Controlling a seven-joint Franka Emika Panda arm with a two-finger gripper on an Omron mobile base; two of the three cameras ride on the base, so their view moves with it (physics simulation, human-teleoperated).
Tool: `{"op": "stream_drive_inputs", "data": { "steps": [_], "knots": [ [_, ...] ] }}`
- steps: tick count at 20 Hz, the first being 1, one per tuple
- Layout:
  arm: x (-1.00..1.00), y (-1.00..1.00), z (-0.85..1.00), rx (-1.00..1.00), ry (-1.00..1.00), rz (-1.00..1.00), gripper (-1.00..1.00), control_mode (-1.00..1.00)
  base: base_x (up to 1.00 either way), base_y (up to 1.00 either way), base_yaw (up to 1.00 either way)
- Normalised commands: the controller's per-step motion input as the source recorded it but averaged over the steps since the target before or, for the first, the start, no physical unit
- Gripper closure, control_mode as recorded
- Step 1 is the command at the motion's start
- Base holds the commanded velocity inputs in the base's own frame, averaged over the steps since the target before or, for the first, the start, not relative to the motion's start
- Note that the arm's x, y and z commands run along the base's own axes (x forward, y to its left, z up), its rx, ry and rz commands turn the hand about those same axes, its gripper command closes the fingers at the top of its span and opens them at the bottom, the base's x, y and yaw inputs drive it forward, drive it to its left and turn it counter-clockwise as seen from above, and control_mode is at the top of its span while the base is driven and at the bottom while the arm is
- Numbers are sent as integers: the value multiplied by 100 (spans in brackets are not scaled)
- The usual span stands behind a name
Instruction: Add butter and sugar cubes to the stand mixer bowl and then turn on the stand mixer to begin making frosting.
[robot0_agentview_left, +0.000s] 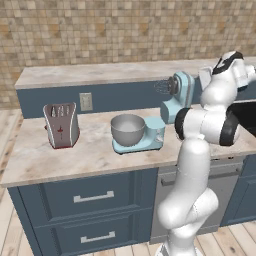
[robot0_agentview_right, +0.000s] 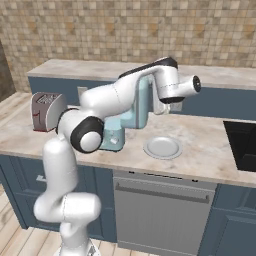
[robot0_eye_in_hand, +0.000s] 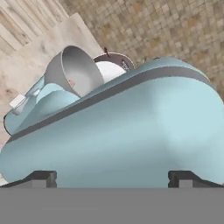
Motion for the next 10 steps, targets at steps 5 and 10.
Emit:
{"op": "stream_drive_inputs", "data": {
  "steps": [5, 10],
  "knots": [
    [-3, 89, -23, -1, 0, 16, -100, -100, 0, 0, 0],
    [-18, 100, -22, -5, 0, 16, -100, -100, 0, 0, 0]
  ]
}}
